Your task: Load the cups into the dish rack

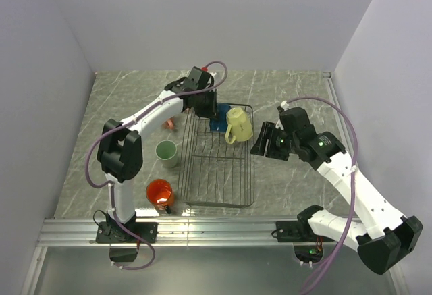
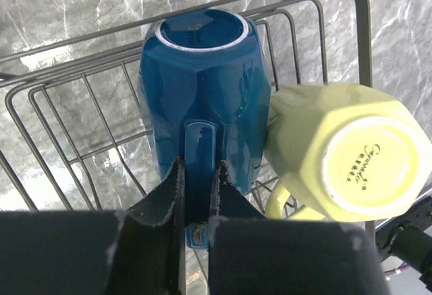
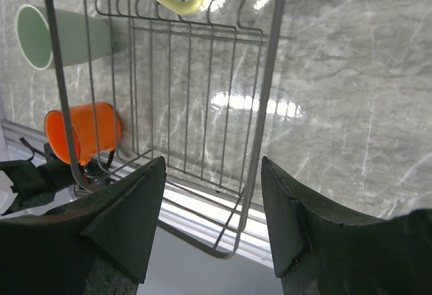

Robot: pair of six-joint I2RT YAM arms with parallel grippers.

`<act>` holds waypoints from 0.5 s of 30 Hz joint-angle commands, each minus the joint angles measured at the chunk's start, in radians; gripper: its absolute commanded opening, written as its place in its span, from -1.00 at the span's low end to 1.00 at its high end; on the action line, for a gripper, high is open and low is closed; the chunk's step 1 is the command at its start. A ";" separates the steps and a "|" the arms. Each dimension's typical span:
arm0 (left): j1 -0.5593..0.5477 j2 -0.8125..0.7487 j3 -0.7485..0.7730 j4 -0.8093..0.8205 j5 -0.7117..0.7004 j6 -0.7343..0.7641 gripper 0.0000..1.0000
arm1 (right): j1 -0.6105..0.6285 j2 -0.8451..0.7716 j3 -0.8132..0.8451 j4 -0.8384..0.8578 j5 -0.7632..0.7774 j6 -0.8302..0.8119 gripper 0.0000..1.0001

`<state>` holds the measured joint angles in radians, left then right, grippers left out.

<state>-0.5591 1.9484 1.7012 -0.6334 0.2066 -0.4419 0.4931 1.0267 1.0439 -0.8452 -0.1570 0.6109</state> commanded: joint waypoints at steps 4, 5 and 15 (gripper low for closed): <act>-0.025 0.026 0.043 -0.014 -0.061 0.011 -0.99 | -0.024 -0.059 -0.031 -0.006 0.024 -0.017 0.31; -0.031 0.020 0.040 -0.018 -0.075 0.011 -0.99 | -0.027 -0.062 -0.035 -0.006 0.024 -0.017 0.31; -0.041 -0.078 0.054 -0.003 -0.226 -0.026 -0.99 | -0.033 -0.079 -0.054 0.005 0.004 -0.022 0.31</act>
<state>-0.6003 1.9427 1.7172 -0.6582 0.0738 -0.4500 0.4660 0.9634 0.9977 -0.8562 -0.1513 0.6056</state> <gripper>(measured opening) 0.189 0.656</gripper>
